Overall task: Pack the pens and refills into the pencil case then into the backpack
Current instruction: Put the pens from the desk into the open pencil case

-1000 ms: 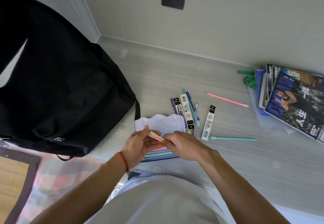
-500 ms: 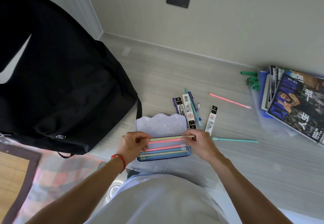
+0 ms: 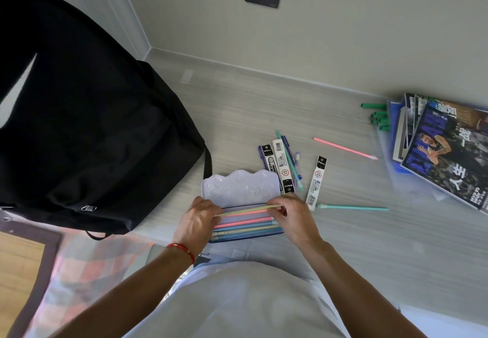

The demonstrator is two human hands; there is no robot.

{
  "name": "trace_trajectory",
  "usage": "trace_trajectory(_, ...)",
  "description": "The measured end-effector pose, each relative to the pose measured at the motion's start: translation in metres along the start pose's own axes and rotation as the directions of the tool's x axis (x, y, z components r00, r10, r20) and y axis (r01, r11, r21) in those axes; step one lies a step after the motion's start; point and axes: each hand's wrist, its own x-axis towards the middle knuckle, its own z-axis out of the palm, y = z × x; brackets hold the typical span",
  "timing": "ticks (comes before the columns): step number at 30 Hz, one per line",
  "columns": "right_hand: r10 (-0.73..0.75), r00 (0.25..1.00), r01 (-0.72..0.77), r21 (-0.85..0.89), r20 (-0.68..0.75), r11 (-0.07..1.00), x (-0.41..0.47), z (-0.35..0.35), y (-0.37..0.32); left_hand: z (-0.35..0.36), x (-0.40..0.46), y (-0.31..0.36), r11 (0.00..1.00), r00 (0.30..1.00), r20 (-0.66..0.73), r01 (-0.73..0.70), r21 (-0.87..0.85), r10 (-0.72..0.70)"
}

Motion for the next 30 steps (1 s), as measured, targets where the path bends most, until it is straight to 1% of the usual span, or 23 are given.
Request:
trace_trajectory(2, -0.038, 0.999, 0.037, -0.047, -0.003, 0.998, -0.001, 0.002, -0.001, -0.001, 0.000, 0.000, 0.998, 1.000, 0.009, -0.011, 0.060, 0.011)
trace_trajectory(5, -0.071, 0.997, 0.073, -0.112, 0.015, 0.991, -0.003, 0.004, -0.002, -0.003, 0.000, 0.000, 0.981, 0.997, 0.066, -0.049, 0.189, 0.037)
trace_trajectory(7, -0.085, 0.996, 0.086, -0.132, 0.015, 0.988, -0.005, 0.004, -0.002, -0.004, -0.001, 0.000, 0.972, 0.995, 0.087, -0.070, 0.226, 0.051)
trace_trajectory(13, -0.076, 0.997, 0.072, -0.146, -0.023, 0.987, -0.011, 0.005, 0.001, -0.006, -0.006, 0.003, 0.961, 0.991, 0.110, -0.096, 0.260, 0.070)
trace_trajectory(16, -0.061, 0.998, 0.057, -0.133, -0.021, 0.989, -0.011, 0.004, 0.005, -0.004, -0.007, 0.004, 0.963, 0.994, 0.085, -0.086, 0.255, 0.067)
trace_trajectory(20, -0.079, 0.997, 0.078, -0.170, 0.000, 0.982, -0.015, 0.007, 0.010, -0.004, -0.005, 0.002, 0.959, 0.995, 0.071, -0.086, 0.270, 0.069)
trace_trajectory(25, -0.025, 0.999, 0.015, -0.222, -0.045, 0.975, -0.017, 0.010, 0.014, -0.003, -0.003, 0.001, 0.953, 0.994, 0.101, -0.061, 0.296, 0.032)
trace_trajectory(30, -0.022, 0.999, 0.028, -0.207, 0.030, 0.978, -0.013, 0.003, 0.021, -0.004, 0.003, 0.005, 0.952, 0.991, 0.130, -0.051, 0.303, 0.012)
